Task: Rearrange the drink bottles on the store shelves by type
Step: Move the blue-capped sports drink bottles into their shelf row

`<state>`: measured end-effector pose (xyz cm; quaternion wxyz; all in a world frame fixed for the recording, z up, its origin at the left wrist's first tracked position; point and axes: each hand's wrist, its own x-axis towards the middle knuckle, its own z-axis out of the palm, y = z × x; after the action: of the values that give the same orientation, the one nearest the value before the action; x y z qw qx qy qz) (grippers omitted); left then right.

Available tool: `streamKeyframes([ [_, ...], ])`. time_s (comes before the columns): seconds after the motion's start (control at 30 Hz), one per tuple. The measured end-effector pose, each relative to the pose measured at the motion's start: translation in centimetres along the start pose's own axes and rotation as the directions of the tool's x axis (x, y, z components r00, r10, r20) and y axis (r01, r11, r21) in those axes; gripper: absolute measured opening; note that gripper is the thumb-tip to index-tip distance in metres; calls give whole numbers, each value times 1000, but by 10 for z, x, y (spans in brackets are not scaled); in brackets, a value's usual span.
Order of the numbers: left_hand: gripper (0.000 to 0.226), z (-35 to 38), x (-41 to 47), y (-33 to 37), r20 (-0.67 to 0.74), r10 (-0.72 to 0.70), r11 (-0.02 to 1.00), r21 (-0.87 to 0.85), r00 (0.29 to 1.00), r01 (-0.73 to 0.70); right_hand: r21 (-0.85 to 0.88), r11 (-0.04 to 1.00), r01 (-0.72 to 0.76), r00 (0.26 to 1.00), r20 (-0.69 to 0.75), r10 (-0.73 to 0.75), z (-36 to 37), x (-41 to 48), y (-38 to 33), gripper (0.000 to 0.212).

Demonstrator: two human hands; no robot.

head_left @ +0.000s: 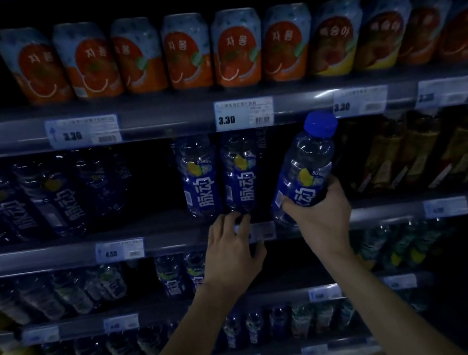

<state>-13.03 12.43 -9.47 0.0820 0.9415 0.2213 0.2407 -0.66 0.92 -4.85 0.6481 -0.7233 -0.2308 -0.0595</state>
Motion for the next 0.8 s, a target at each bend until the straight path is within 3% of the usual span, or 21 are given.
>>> streamKeyframes([
  [0.43, 55, 0, 5, 2, -2, -40, 999, 23, 999, 40, 65, 994, 90, 995, -42, -88, 20, 17, 9, 63],
  [0.8, 49, -2, 5, -4, -31, -40, 999, 22, 999, 40, 67, 994, 87, 996, 20, -88, 32, 22, 23, 61],
])
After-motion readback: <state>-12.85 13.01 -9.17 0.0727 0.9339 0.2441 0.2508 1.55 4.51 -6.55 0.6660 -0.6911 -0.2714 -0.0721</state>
